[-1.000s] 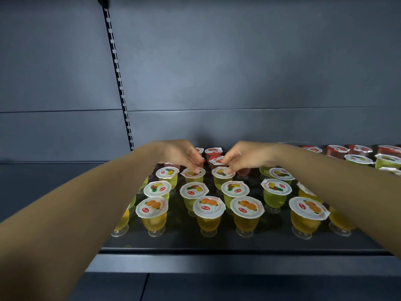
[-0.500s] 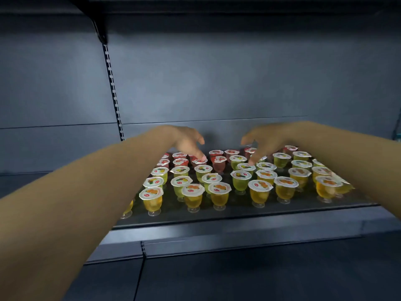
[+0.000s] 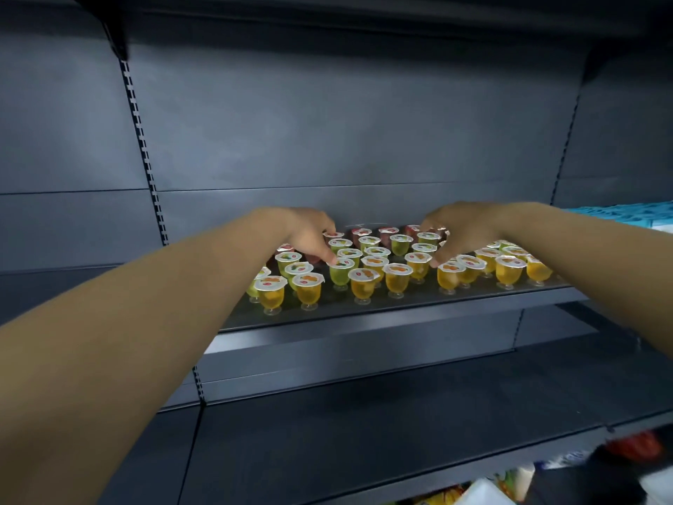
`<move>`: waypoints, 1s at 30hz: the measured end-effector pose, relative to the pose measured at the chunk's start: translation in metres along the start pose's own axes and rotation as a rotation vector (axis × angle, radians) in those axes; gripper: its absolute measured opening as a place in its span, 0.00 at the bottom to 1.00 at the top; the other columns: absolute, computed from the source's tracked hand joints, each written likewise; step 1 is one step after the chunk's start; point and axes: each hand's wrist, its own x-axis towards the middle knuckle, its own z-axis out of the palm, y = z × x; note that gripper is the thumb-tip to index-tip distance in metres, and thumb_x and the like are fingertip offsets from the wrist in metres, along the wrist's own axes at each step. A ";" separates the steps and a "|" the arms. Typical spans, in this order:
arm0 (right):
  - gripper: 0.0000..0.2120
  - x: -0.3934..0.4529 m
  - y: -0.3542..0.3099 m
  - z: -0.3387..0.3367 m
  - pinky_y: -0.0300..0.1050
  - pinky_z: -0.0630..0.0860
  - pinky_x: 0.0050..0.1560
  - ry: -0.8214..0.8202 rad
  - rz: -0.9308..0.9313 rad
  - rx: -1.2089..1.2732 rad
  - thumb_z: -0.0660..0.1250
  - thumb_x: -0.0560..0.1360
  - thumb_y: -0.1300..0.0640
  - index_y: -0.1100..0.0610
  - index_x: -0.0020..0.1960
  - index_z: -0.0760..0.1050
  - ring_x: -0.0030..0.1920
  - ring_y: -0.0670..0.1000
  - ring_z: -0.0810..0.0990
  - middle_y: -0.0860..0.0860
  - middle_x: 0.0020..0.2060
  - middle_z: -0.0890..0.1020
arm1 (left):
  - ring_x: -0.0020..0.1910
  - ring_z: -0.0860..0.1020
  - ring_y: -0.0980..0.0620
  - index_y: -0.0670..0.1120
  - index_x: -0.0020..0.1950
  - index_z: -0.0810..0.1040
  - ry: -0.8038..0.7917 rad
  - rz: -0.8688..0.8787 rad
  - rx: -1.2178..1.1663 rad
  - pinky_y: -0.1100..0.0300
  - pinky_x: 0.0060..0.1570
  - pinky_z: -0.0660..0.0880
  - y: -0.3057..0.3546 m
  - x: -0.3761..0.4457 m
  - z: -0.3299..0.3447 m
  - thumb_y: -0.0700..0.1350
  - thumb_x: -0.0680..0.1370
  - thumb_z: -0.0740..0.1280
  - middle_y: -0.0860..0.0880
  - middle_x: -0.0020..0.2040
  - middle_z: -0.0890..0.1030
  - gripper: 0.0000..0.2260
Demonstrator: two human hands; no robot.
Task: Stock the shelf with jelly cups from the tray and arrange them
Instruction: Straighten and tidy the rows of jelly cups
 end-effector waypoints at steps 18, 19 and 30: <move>0.26 0.098 0.074 0.035 0.40 0.67 0.58 0.065 -0.201 0.394 0.70 0.74 0.49 0.52 0.70 0.68 0.65 0.49 0.72 0.47 0.66 0.73 | 0.69 0.68 0.48 0.46 0.72 0.68 0.025 -0.130 -0.356 0.55 0.67 0.62 0.011 0.115 0.014 0.53 0.77 0.66 0.49 0.71 0.70 0.25; 0.26 0.110 0.077 0.039 0.41 0.68 0.59 0.055 -0.209 0.416 0.70 0.74 0.49 0.51 0.70 0.68 0.65 0.49 0.72 0.47 0.66 0.73 | 0.70 0.68 0.48 0.47 0.72 0.68 0.025 -0.139 -0.379 0.55 0.68 0.62 0.009 0.124 0.017 0.53 0.77 0.66 0.49 0.71 0.70 0.25; 0.26 0.209 0.067 0.082 0.43 0.69 0.61 -0.075 -0.246 0.628 0.72 0.73 0.57 0.51 0.69 0.69 0.66 0.48 0.72 0.46 0.67 0.73 | 0.69 0.68 0.48 0.54 0.71 0.68 -0.033 -0.185 -0.475 0.55 0.64 0.67 -0.017 0.197 0.060 0.54 0.74 0.69 0.53 0.72 0.67 0.26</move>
